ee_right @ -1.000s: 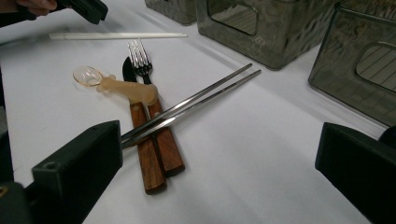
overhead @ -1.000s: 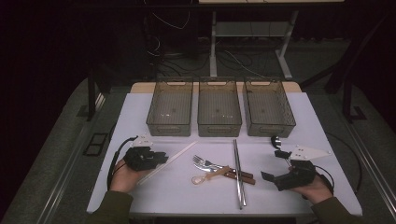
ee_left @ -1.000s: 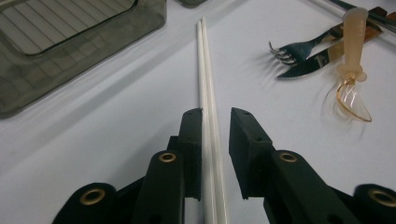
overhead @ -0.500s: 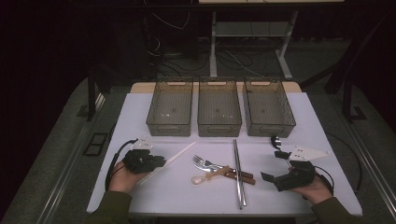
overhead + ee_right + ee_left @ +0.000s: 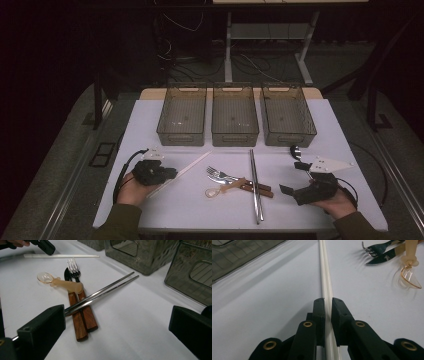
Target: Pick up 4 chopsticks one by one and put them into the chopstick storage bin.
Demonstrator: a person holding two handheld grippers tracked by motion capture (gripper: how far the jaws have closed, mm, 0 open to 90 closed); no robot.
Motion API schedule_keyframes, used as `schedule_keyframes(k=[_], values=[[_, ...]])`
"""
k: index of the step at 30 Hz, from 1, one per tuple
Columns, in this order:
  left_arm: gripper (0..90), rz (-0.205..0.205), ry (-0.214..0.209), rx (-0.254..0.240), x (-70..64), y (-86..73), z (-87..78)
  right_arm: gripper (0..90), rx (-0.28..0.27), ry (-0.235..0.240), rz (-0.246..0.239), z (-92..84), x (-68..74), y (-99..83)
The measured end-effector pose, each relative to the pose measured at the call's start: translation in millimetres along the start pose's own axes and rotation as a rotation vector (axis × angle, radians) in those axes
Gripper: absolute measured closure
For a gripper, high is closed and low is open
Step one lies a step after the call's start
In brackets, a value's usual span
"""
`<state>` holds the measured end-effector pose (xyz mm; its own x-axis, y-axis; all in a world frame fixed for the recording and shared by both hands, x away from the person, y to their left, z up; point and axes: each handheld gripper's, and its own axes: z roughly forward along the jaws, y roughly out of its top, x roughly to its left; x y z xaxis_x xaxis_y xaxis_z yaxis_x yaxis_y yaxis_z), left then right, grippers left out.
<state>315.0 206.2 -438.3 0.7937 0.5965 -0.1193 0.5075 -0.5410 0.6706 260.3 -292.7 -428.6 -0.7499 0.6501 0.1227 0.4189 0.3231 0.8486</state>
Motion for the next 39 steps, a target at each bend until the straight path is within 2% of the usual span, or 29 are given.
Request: schedule_keyframes(k=[8,19,22,26,30,34,39], values=[[80.9,-0.004,0.006,-0.001,0.4,-0.5,0.7,0.8,0.000,0.000,0.002,-0.2,0.2,0.0],[80.3,-0.003,0.026,0.023,2.4,-2.4,2.3,0.8,0.000,-0.001,0.001,-0.1,0.2,-0.1],[80.2,0.010,0.037,0.024,0.5,-2.6,3.1,0.8,0.001,-0.001,-0.001,0.1,0.2,-0.2],[79.0,0.003,0.053,0.009,-3.0,-5.2,3.4,0.8,0.002,-0.001,-0.002,0.2,0.3,-0.2],[79.5,0.023,0.071,0.013,-5.6,-5.2,3.6,0.8,0.003,-0.001,-0.003,0.8,0.3,-0.3],[82.9,0.008,0.055,-0.002,-2.9,-7.3,3.4,0.8,0.003,-0.001,-0.005,0.7,0.6,-0.3],[83.8,0.010,0.041,-0.019,-1.0,-9.0,3.6,0.8,0.003,-0.001,-0.005,0.7,0.6,-0.3]])
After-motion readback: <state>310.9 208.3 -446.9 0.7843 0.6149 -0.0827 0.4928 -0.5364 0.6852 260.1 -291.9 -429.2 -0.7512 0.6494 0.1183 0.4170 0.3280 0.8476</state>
